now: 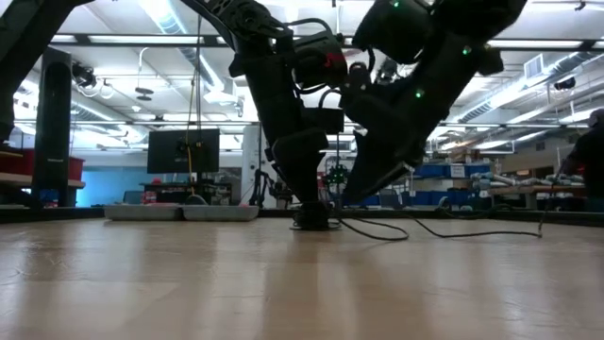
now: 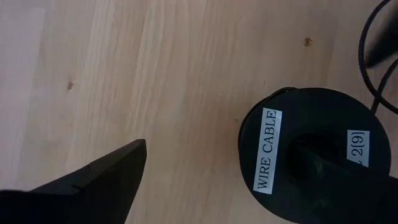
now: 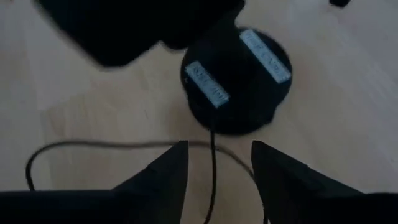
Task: Coil cords
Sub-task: Uncoil the black wire from the spool
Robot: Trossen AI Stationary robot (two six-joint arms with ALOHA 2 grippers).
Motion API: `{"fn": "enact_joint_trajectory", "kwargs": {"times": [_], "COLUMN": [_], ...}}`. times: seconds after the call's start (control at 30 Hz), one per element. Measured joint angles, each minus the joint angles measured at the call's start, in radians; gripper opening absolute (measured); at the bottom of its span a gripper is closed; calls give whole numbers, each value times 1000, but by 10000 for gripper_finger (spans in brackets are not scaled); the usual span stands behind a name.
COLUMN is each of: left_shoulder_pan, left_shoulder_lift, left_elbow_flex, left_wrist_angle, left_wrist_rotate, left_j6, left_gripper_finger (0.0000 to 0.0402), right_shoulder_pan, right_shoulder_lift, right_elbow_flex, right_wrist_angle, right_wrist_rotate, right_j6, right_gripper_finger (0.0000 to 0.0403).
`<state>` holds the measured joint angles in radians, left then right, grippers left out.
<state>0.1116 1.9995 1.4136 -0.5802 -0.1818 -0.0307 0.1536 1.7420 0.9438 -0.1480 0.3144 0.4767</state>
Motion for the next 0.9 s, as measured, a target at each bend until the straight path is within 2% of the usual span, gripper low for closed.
{"fn": "enact_joint_trajectory", "kwargs": {"times": [0.27, 0.37, 0.47, 0.6, 0.7, 0.9], "left_shoulder_pan": [0, 0, 0, 0, -1, -3], "left_shoulder_lift": [0, 0, 0, 0, 0, 0], "left_elbow_flex": [0, 0, 0, 0, 1, 3], "left_wrist_angle": [0, 1, 1, 1, 13, 19], "left_wrist_rotate": [0, -1, 0, -1, 8, 12], "left_j6": [0, 0, 0, 0, -4, -5], "left_gripper_finger": [396, 396, 396, 396, 396, 396], "right_shoulder_pan": [-34, -40, -39, -18, 10, 80], "right_shoulder_lift": [60, 101, 113, 93, 50, -62], "right_elbow_flex": [-45, -43, -40, -41, -41, -41], "right_wrist_angle": [144, 161, 164, 130, 40, -206], "right_wrist_rotate": [-74, -51, -31, -62, -132, -154], "right_j6": [-60, -59, -56, -76, -39, 104], "right_gripper_finger": [180, 174, 139, 25, 14, 5]}}
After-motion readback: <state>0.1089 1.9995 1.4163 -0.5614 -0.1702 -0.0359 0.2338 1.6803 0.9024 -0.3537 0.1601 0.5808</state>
